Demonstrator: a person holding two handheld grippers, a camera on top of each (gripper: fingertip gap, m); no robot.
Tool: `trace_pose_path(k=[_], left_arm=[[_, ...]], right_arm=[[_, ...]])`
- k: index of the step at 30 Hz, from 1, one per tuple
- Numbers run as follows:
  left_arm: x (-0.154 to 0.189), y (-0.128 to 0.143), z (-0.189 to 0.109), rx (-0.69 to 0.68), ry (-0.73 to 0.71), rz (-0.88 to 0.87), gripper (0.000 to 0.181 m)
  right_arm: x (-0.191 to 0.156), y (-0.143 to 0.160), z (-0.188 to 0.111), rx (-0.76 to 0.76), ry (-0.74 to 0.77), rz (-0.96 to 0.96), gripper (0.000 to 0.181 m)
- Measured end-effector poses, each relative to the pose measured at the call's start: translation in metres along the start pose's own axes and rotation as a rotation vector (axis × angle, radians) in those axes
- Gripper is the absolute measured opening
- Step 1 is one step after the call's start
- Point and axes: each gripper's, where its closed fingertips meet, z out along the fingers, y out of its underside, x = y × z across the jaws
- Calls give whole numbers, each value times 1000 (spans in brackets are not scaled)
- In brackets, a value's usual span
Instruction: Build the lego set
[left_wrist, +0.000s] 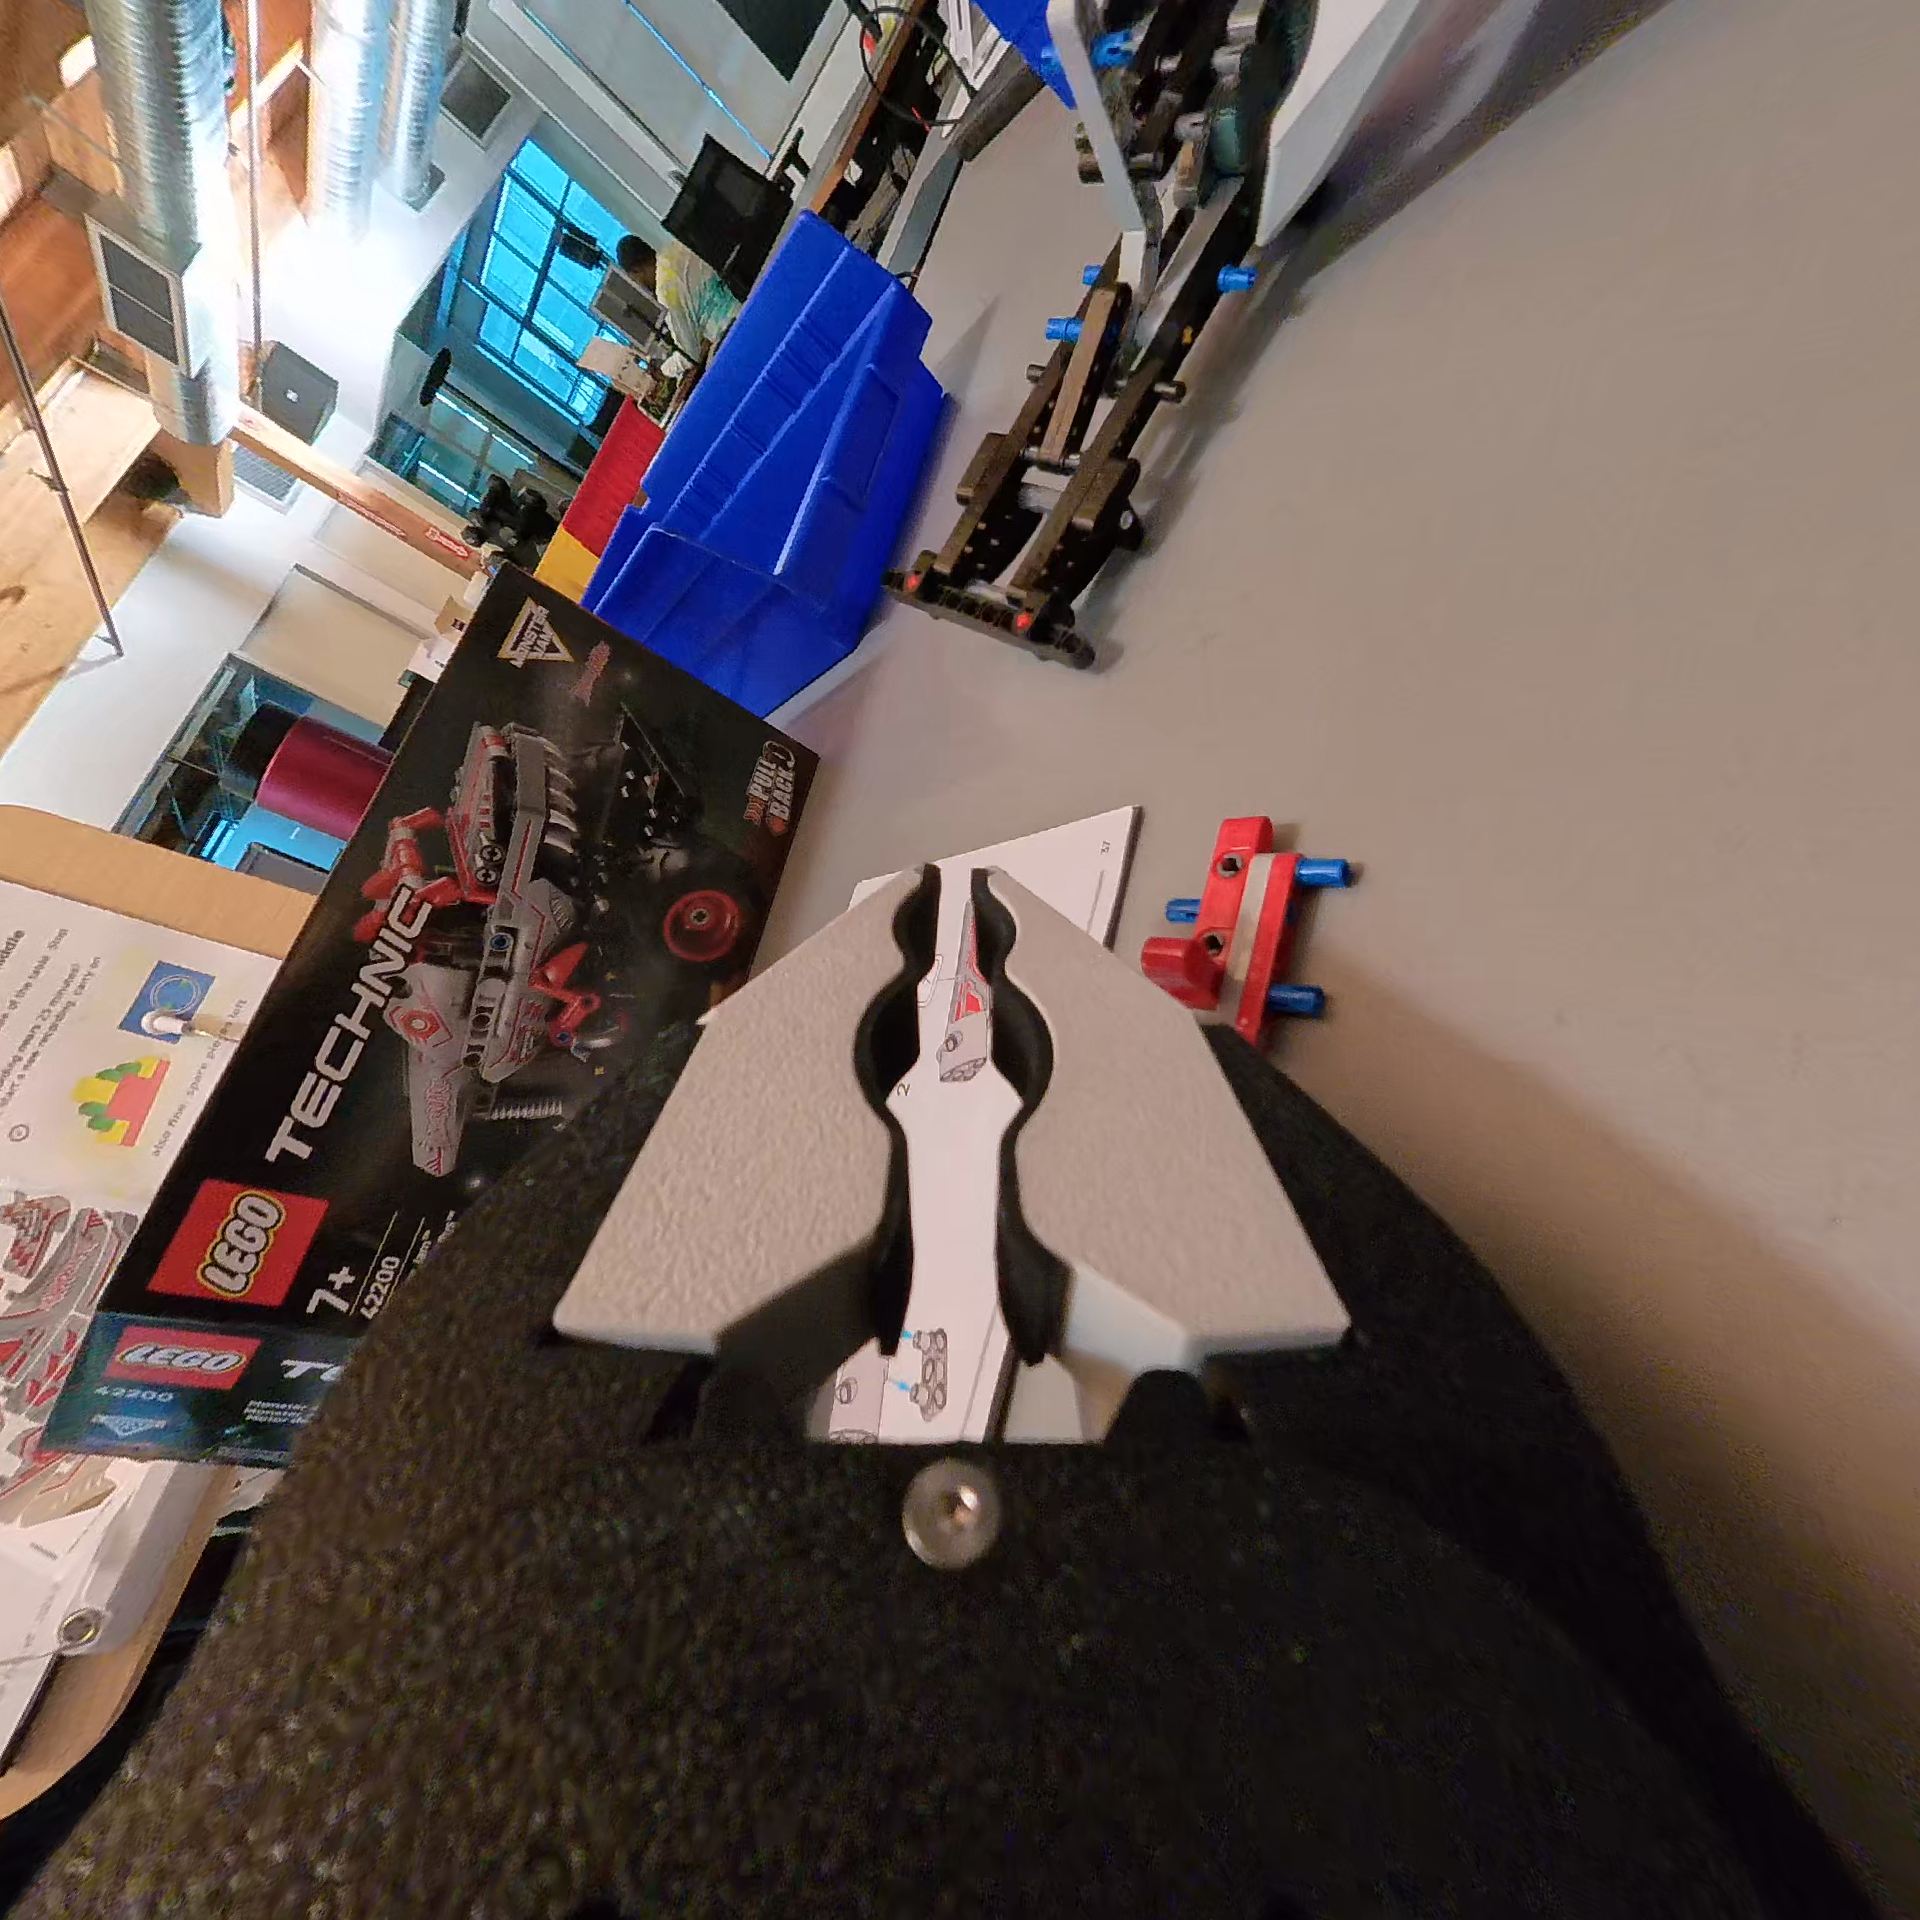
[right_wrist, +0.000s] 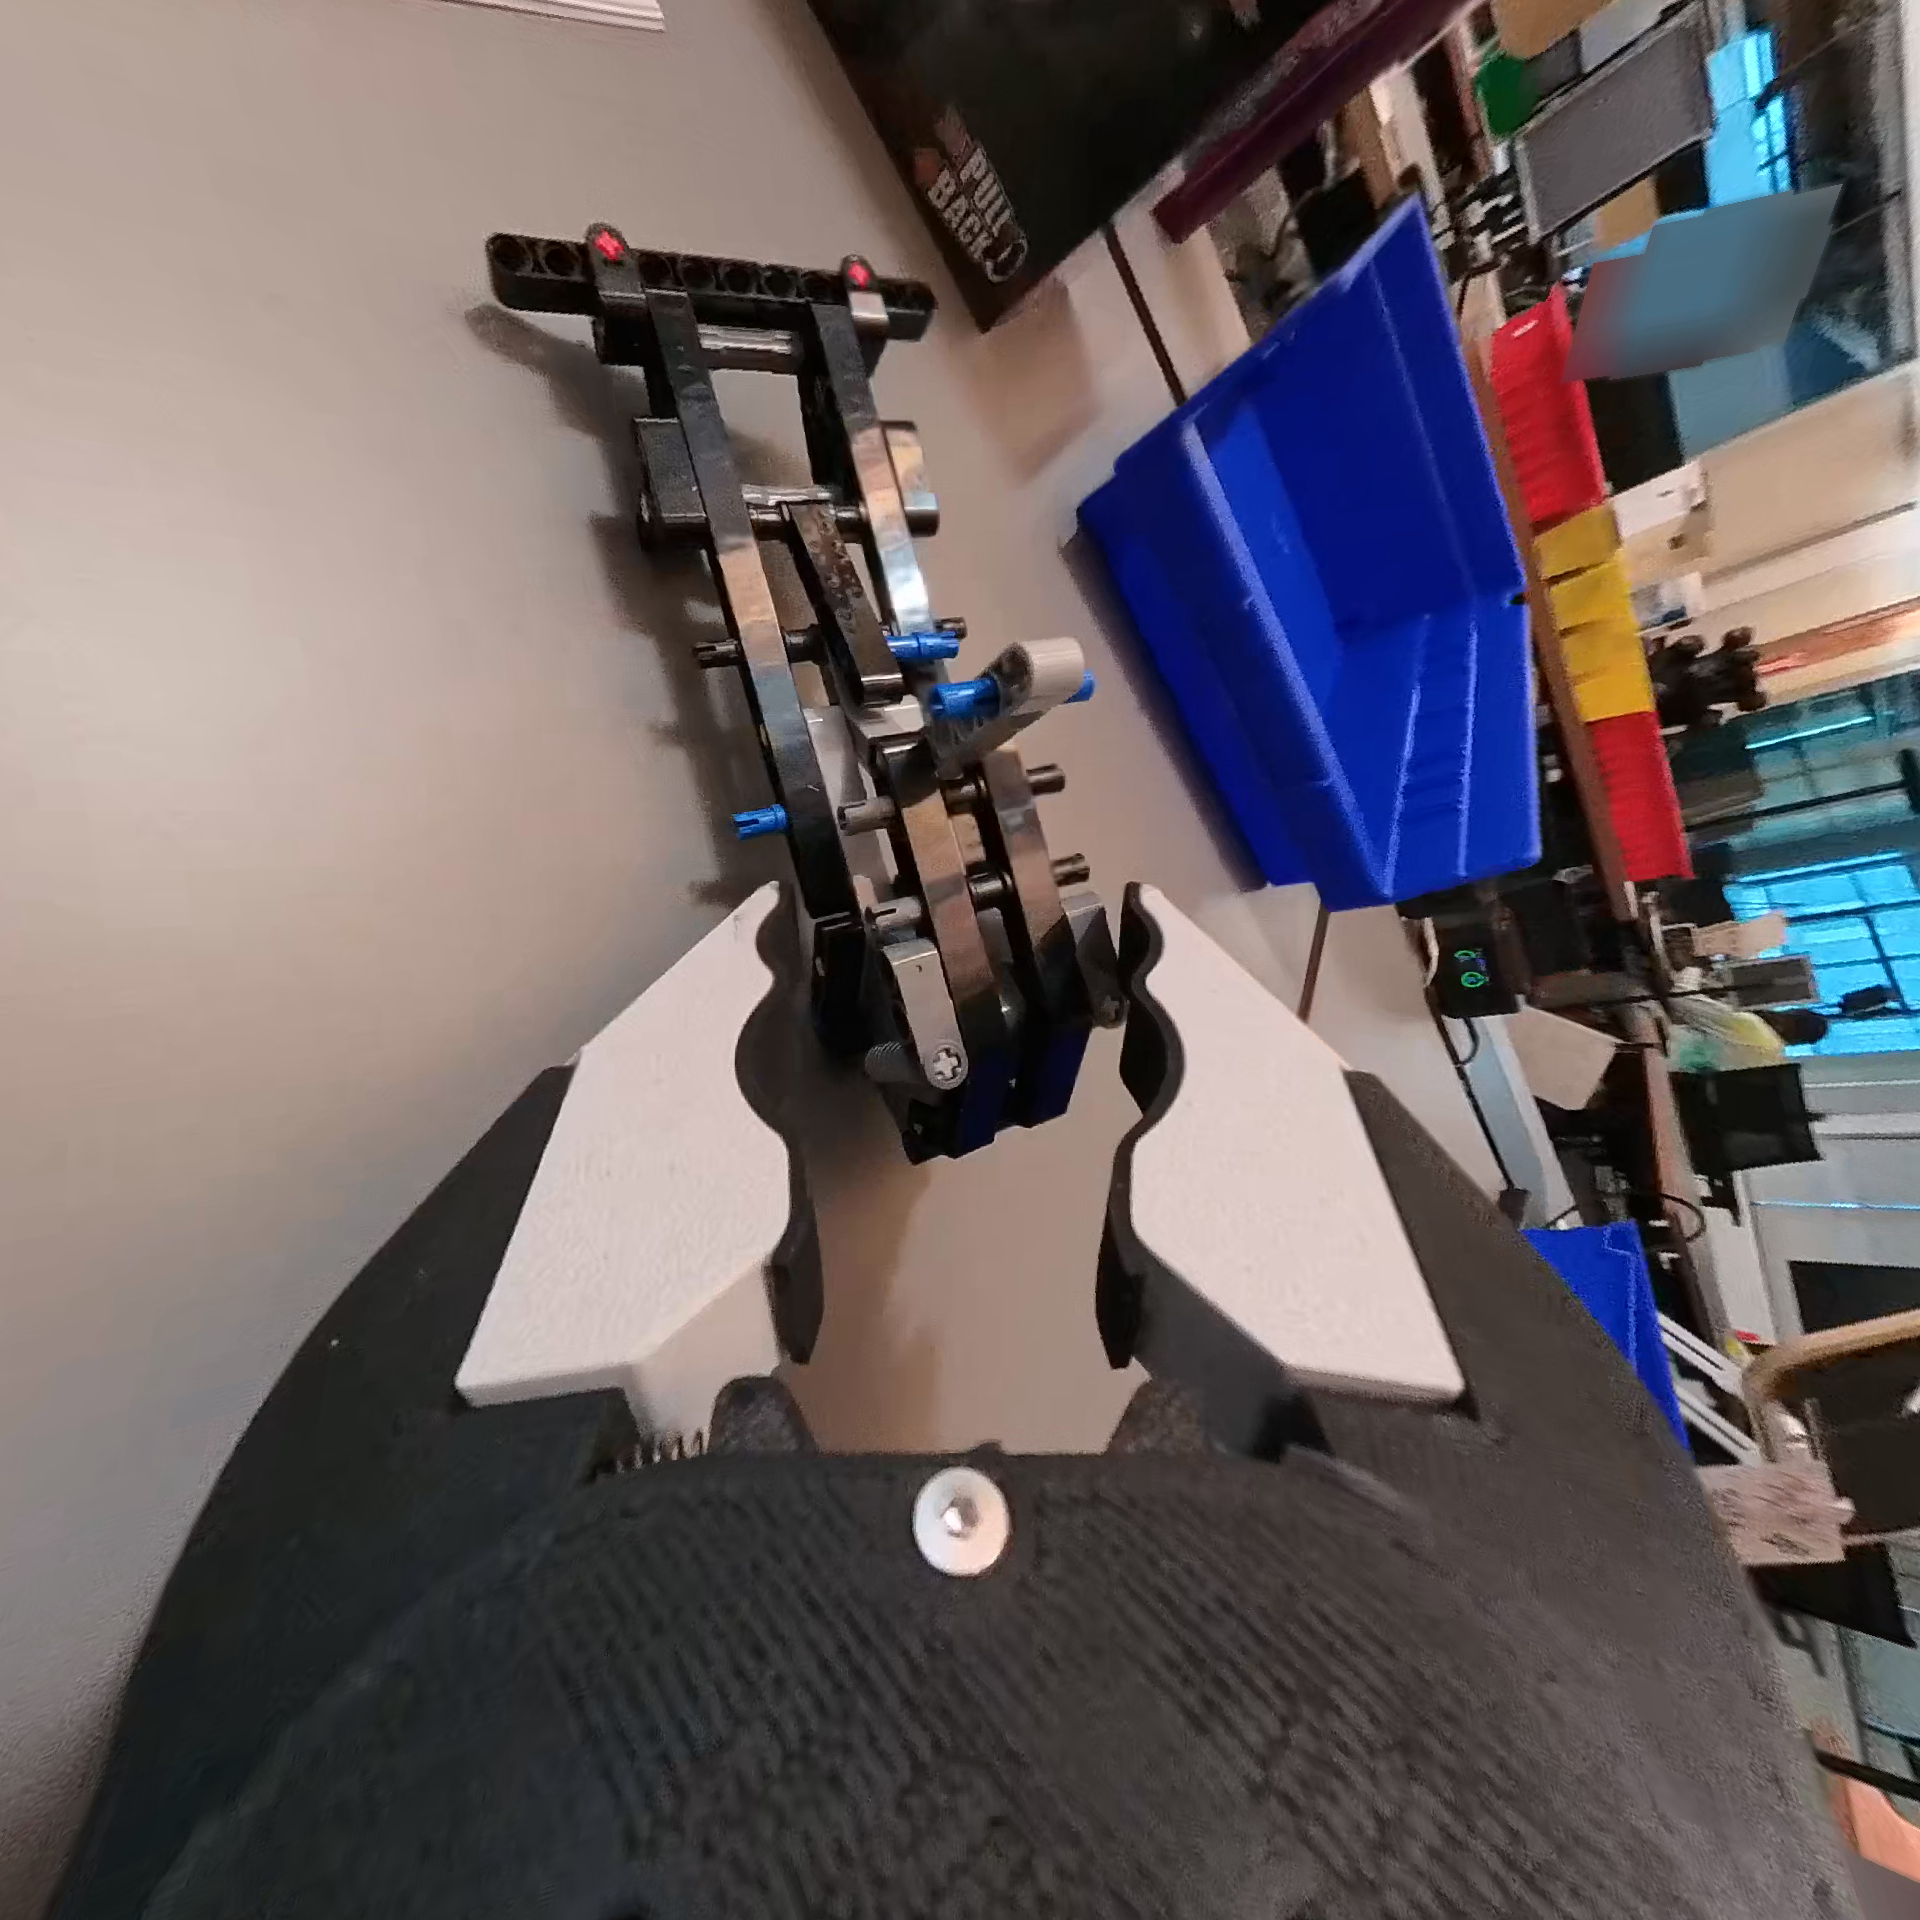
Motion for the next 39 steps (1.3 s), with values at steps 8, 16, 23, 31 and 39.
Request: trace_pose_path(k=[8, 16, 23, 31, 39], left_arm=[[0, 1, 1, -3, 1, 0, 4], [-3, 2, 1, -9, -3, -7, 4], [-4, 4, 2, -12, -1, -10, 4], [-4, 6, 4, -22, 5, -5, 4], [-5, 4, 1, -11, 4, 3, 3]], right_arm=[[-20, -8, -12, -20, 4, -12, 74], [-47, -27, -24, 31, -58, 7, 67], [-53, -28, -32, 55, -104, 33, 60], [-72, -35, -34, 68, -144, 36, 55], [-61, -27, -55, -8, -120, 191, 49]])
